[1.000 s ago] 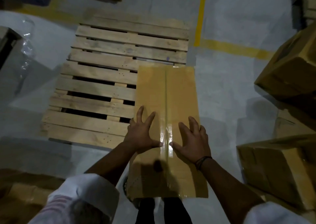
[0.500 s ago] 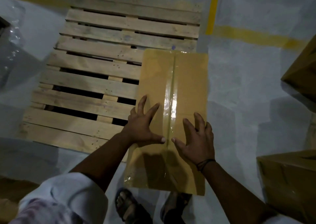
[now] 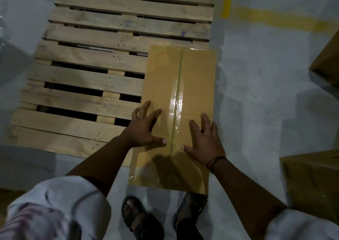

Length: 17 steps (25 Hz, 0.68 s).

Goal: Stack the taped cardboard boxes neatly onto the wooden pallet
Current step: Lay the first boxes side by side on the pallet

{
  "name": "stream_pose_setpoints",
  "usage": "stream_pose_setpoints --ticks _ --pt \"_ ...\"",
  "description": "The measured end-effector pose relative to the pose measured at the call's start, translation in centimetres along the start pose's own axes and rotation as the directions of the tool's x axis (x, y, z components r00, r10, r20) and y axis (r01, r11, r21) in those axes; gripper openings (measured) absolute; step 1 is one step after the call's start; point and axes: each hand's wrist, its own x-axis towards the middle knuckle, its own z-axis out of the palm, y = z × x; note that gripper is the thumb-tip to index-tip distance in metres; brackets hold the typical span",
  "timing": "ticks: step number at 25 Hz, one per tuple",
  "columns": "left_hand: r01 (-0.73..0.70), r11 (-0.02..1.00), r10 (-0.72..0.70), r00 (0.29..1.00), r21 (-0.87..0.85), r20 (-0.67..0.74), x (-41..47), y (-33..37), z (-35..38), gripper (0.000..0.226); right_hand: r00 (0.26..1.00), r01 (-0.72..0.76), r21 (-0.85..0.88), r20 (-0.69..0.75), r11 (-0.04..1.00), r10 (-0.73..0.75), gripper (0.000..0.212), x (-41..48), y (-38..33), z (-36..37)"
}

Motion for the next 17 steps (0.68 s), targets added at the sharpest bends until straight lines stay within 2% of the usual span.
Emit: stream_pose_setpoints --ticks 10,14,17 --pt "0.017 0.967 -0.029 0.999 0.256 0.042 -5.8 0.9 4.3 0.128 0.996 0.077 -0.155 0.066 0.985 -0.067 0.099 -4.2 -0.6 0.8" --pt "-0.031 0.934 0.002 0.997 0.356 0.082 -9.0 1.0 6.6 0.126 0.994 0.08 -0.157 0.089 0.984 -0.066 0.101 -7.5 -1.3 2.4" --pt "-0.056 0.928 0.044 0.998 0.368 0.042 -10.9 0.1 8.3 0.121 0.995 0.076 -0.131 0.073 0.988 -0.067 0.1 -9.6 -1.3 4.1"
